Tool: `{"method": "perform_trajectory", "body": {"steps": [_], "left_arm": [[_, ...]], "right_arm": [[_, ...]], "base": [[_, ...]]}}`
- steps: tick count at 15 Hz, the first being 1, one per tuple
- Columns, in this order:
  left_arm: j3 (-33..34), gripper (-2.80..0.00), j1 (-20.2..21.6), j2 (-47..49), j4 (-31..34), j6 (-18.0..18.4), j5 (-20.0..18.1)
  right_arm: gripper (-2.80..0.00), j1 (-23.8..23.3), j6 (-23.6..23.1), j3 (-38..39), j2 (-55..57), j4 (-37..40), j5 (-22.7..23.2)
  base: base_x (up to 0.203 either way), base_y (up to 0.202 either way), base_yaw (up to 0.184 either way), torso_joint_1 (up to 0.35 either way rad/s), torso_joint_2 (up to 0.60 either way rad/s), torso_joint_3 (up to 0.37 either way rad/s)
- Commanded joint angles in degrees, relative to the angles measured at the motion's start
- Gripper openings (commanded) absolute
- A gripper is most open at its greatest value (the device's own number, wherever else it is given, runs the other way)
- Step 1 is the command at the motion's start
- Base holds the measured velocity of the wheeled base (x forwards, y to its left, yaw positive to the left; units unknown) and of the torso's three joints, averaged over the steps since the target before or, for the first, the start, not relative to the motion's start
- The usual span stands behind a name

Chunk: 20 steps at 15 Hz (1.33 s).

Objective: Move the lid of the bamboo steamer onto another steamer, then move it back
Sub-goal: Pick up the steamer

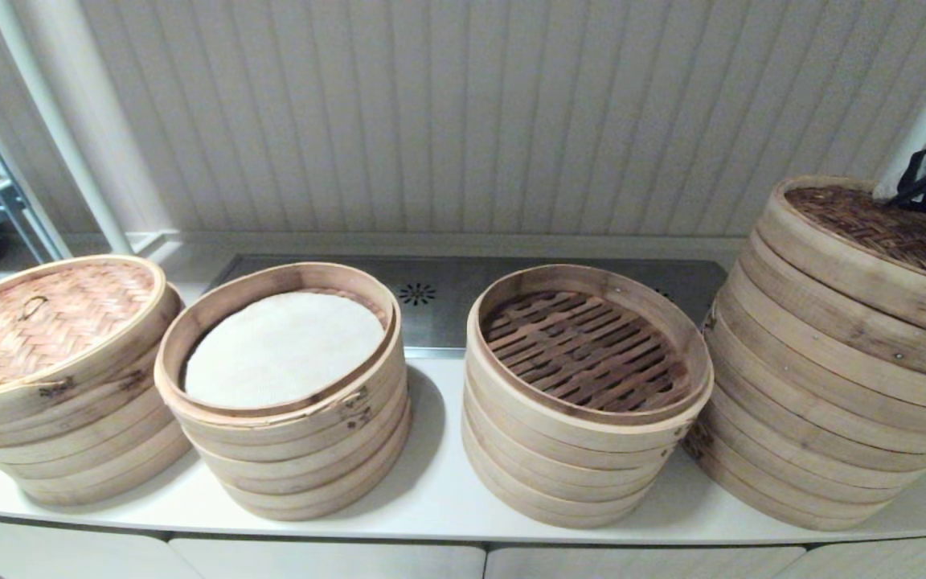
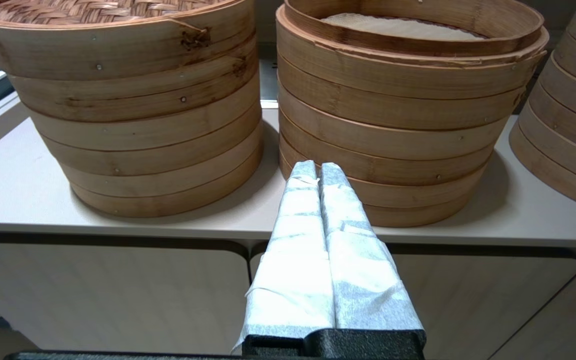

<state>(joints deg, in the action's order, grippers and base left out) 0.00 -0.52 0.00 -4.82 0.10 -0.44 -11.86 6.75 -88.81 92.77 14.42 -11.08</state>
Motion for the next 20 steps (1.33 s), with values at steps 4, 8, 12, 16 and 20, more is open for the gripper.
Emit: {"method": "perform_trajectory", "body": {"steps": [4, 8, 12, 16, 20], "left_arm": [[1.8, -2.80, 0.0, 0.1, 0.0, 0.0, 0.0], [1.8, -2.80, 0.0, 0.1, -0.1, 0.0, 0.0], [1.8, -2.80, 0.0, 0.1, 0.0, 0.0, 0.0], [1.8, -2.80, 0.0, 0.1, 0.0, 0.0, 0.0], [1.8, -2.80, 0.0, 0.1, 0.0, 0.0, 0.0]], "right_arm": [[-2.80, 0.0, 0.1, 0.1, -0.1, 0.0, 0.1], [-2.80, 0.1, 0.2, 0.8, -0.8, 0.0, 0.0], [-2.80, 0.0, 0.1, -0.7, -1.3, 0.0, -0.1], [-2.80, 0.3, 0.0, -2.9, -1.6, 0.6, -0.2], [-2.80, 0.5, 0.0, -3.7, -1.8, 0.7, -0.2]], "base": [[0.000, 0.000, 0.000, 0.000, 0.00, 0.000], [0.000, 0.000, 0.000, 0.000, 0.00, 0.000], [0.000, 0.000, 0.000, 0.000, 0.00, 0.000], [0.000, 0.000, 0.000, 0.000, 0.00, 0.000], [0.000, 0.000, 0.000, 0.000, 0.00, 0.000]]}}
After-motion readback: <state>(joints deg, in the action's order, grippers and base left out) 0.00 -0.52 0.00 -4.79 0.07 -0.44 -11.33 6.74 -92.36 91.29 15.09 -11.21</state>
